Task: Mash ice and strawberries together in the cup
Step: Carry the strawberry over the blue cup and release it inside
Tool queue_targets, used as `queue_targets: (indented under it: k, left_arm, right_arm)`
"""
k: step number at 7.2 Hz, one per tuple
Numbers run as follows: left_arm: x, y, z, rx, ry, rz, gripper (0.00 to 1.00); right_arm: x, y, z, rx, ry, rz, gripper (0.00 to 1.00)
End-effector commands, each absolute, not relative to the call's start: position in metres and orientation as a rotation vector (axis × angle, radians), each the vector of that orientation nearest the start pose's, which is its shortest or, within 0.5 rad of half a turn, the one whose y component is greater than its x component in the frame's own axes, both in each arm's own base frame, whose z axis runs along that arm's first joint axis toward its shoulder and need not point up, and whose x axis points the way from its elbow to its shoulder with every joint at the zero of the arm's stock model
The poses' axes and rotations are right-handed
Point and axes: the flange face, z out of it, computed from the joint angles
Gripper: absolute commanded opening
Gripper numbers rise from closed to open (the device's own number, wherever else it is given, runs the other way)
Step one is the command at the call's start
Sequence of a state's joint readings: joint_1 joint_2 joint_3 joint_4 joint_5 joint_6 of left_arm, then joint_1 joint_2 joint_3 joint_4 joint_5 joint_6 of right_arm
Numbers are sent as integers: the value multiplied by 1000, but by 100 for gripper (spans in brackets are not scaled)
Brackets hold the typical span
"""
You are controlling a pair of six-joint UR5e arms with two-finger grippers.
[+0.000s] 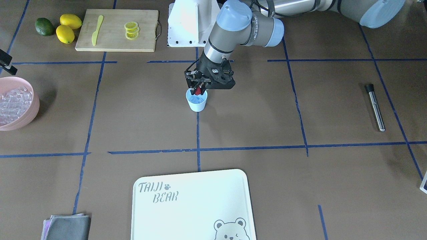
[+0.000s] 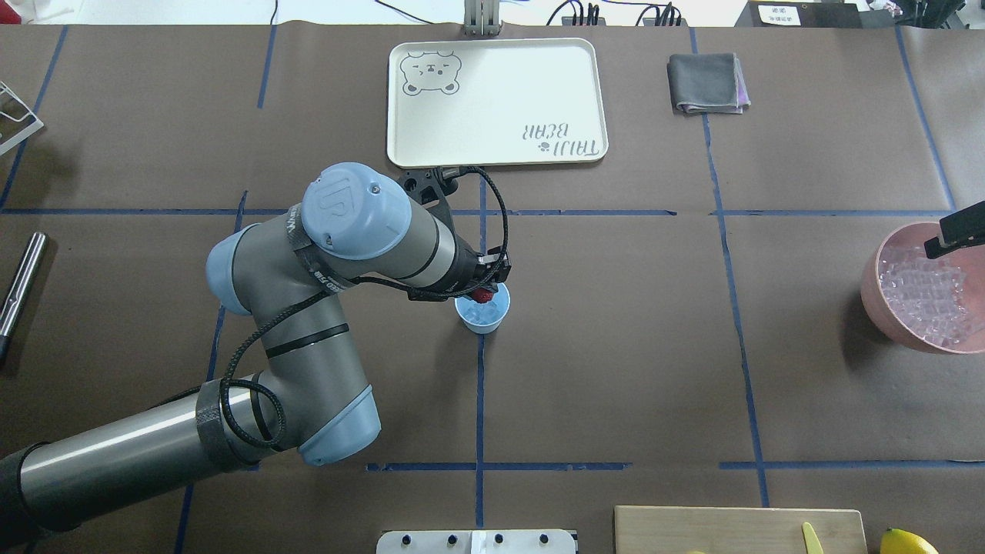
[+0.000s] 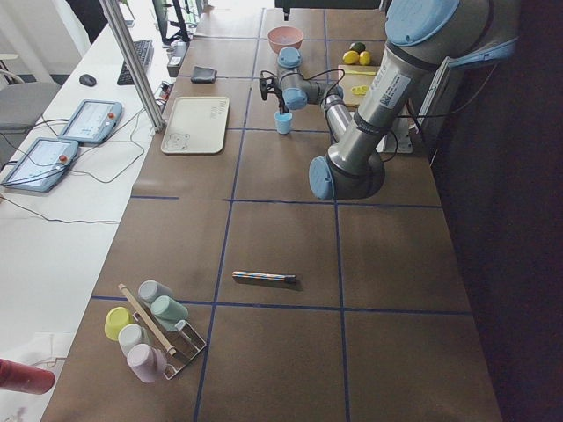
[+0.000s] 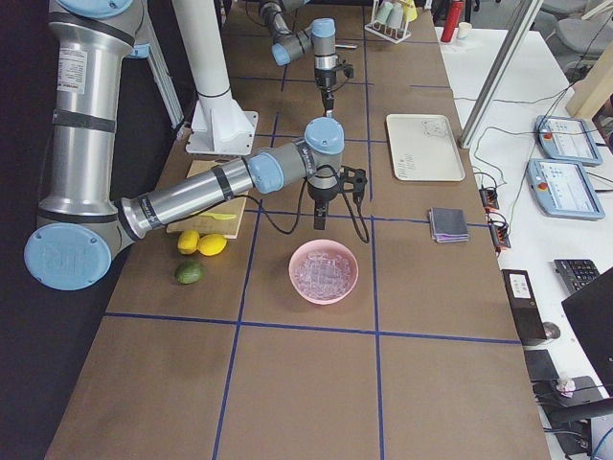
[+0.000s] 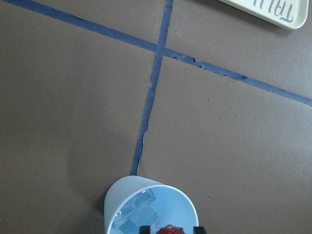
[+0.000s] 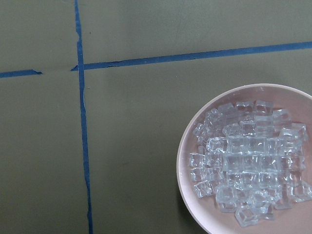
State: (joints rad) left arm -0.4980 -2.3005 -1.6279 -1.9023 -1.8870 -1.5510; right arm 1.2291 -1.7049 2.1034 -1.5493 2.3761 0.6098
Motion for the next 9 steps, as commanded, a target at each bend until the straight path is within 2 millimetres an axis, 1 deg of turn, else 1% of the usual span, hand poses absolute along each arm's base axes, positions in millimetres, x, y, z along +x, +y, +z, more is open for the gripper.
queue_targets:
  k: [1,2,3,4,5,6,7,8,9]
  left_arm:
    - [559,-417,155,17,1141,-249,67]
    - [559,-417,155,19,1142,-247,80]
    - [558,-417,156,19,1141,-246,82]
    - [553,-416,152,24,1148,-246,87]
    - [532,-424,157,35,1149,-262,87]
    - [503,-429,191,52,1124,-268,87]
    - [462,-443,217,97,1107,-155,87]
    - [420,-461,264,97,1073,-90,87]
    - [374,-469,316,134,1028,-20,87]
  right_arm:
    - [-84,-420,454,-11,-886,81,100]
    - [-84,-420,454,-11,-886,81,100]
    - [-84,-420,454,-11,-886,81,100]
    - [-84,-420,455,-13,-885,81,100]
    - [-84,-421,457,-16,-883,85,100]
    - [-83,-420,460,-19,-881,84,100]
    - [-78,-422,462,-6,-879,71,100]
    - [-69,-418,472,-1,-871,59,100]
    - [-62,-419,481,8,-865,42,100]
